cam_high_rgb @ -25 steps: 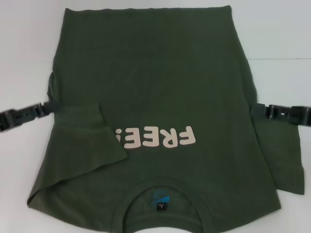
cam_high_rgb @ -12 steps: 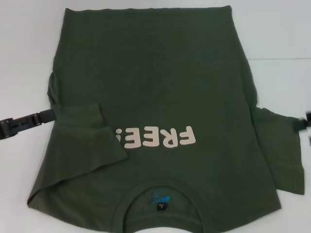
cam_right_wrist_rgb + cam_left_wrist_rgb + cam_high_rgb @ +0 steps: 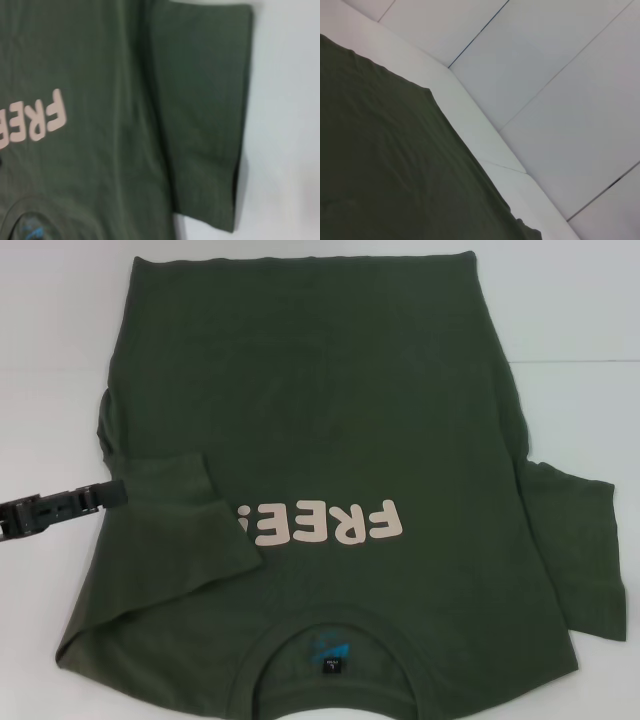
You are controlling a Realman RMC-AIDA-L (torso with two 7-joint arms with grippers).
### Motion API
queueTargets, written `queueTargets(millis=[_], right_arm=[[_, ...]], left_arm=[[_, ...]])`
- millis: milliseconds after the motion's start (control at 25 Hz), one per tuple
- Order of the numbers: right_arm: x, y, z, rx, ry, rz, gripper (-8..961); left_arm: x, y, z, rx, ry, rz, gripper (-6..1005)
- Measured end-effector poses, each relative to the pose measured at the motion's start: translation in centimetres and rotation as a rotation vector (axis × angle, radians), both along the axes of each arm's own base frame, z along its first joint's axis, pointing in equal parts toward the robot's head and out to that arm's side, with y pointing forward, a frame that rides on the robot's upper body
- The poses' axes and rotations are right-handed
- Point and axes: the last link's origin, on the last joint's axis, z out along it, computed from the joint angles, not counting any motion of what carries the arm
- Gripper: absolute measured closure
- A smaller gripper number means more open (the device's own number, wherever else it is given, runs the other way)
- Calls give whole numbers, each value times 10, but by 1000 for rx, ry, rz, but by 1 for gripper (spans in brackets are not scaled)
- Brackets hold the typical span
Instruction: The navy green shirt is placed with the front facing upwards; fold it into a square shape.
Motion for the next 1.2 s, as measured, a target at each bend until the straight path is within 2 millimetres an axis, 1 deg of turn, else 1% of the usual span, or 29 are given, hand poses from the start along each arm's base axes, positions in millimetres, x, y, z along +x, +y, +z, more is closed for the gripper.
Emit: queueTargets(millis=[160,240,440,800,1200], right_arm=[[8,-1,-9,24,11,5,66],[9,1,-12,37,20,12,66],[10,5,-13,83,30,18,66],[16,10,-33,105,50,7,69],[15,16,-41,153,86,-3,70]], left_arm=[[-1,0,1,2,7,2,111],[0,1,1,2,8,1,111],[0,2,1,3,9,0,111],[-2,3,5,23,21,6,111],[-2,4,6,31,34,0,110]])
